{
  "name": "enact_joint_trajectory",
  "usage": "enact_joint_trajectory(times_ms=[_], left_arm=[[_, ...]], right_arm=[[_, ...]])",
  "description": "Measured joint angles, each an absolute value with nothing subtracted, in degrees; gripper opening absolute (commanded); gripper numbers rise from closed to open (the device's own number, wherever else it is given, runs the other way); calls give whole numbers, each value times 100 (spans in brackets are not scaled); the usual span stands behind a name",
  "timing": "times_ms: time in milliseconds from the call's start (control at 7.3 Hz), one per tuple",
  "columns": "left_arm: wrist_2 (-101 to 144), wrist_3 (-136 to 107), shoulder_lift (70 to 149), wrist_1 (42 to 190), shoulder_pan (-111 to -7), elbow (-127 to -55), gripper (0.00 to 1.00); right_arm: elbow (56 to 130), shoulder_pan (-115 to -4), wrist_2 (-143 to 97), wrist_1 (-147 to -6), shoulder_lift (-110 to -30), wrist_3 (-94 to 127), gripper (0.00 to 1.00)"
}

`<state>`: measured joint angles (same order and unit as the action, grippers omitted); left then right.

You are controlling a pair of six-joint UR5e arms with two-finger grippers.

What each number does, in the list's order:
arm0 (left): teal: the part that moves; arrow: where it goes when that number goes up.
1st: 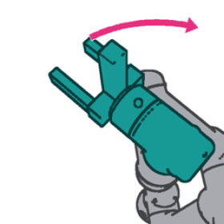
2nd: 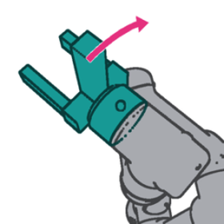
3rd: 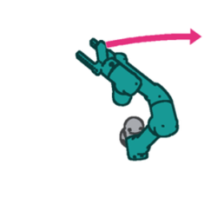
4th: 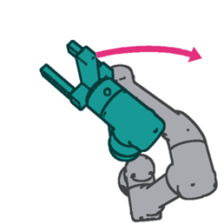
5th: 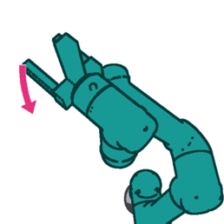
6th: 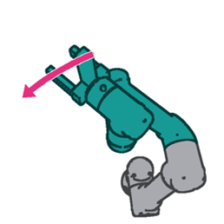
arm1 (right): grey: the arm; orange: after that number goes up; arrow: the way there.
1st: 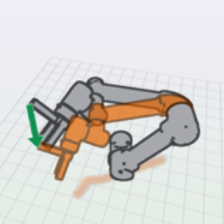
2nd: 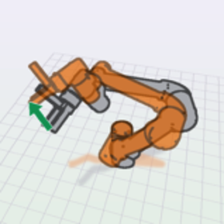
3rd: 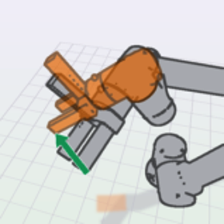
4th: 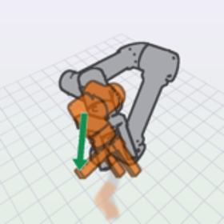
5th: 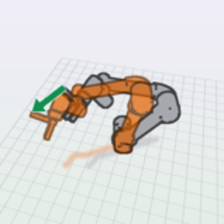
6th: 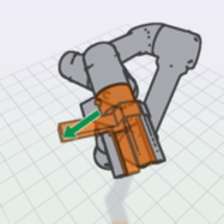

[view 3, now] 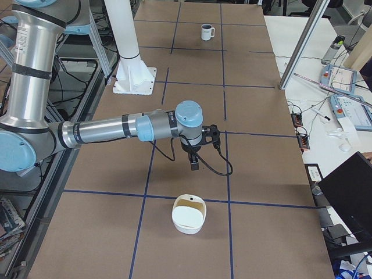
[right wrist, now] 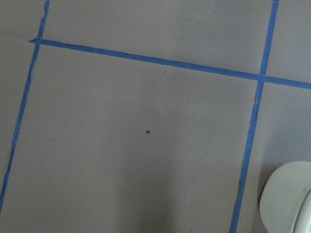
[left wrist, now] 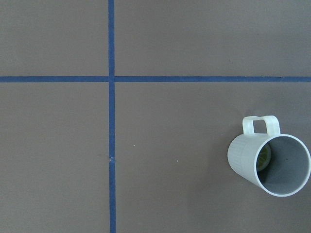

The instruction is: Left arm hands cup to right arm to dump lemon

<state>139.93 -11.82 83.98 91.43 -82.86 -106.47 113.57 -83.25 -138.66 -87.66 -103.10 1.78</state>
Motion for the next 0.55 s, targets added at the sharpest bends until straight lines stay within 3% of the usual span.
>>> enact_joint_trajectory(times_ms=[548], left_arm=[[13478,-2952,8488,10192,-6869,-10523,100]], right_arm=[[11356,-8035,-13949,-8441,-10281,198,100]])
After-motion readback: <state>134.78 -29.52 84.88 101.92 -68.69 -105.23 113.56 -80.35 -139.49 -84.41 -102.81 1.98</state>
